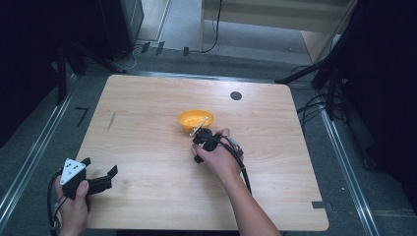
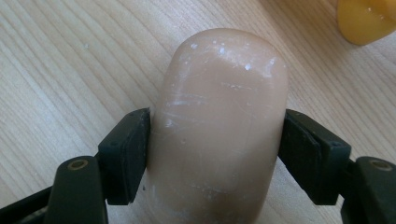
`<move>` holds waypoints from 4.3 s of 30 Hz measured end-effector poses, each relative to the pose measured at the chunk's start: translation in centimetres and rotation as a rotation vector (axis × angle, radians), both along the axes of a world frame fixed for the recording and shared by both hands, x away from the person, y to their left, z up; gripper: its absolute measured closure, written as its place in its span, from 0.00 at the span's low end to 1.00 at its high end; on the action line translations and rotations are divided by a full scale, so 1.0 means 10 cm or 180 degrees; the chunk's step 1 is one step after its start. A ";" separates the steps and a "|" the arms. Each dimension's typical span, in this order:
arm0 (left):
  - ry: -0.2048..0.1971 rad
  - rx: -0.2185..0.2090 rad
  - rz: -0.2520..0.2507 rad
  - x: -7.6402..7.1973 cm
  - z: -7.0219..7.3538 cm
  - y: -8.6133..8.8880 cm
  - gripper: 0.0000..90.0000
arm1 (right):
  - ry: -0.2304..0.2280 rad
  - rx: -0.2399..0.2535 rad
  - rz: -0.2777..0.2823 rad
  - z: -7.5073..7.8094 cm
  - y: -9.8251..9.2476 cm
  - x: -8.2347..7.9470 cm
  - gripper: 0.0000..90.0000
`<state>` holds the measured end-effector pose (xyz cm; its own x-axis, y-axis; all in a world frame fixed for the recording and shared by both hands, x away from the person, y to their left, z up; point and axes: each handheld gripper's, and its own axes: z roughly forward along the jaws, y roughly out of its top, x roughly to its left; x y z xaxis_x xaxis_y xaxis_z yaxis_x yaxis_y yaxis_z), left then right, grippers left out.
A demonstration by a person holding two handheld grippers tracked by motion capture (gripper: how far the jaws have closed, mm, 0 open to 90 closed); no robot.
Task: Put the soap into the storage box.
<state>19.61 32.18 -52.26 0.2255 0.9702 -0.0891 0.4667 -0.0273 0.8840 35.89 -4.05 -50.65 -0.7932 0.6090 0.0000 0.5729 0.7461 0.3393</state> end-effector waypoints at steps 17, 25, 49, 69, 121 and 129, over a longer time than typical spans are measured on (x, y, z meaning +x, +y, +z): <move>0.0007 0.0016 0.0005 0.00 0.00 -0.01 0.01 | 0.0090 -0.0009 0.0195 0.00 -0.02 0.04 0.32; 0.0011 0.0023 0.0014 0.00 0.00 -0.01 0.03 | 0.0225 -0.0191 0.0043 -0.01 0.01 0.09 0.17; 0.0016 0.0016 0.0028 0.00 0.00 -0.01 0.04 | 0.0104 -0.0142 0.0862 0.03 -0.14 0.09 0.36; 0.0010 -0.0002 0.0021 0.00 0.00 0.00 0.04 | 0.0008 -0.0051 0.1231 0.29 -0.20 0.27 0.36; -0.0006 -0.0024 0.0018 -0.02 0.00 0.01 0.04 | -0.0290 -0.0070 0.1457 0.80 0.01 0.87 0.36; -0.0013 -0.0018 0.0011 -0.02 0.00 0.00 0.04 | -0.0341 -0.0118 0.1541 0.78 0.00 0.97 0.36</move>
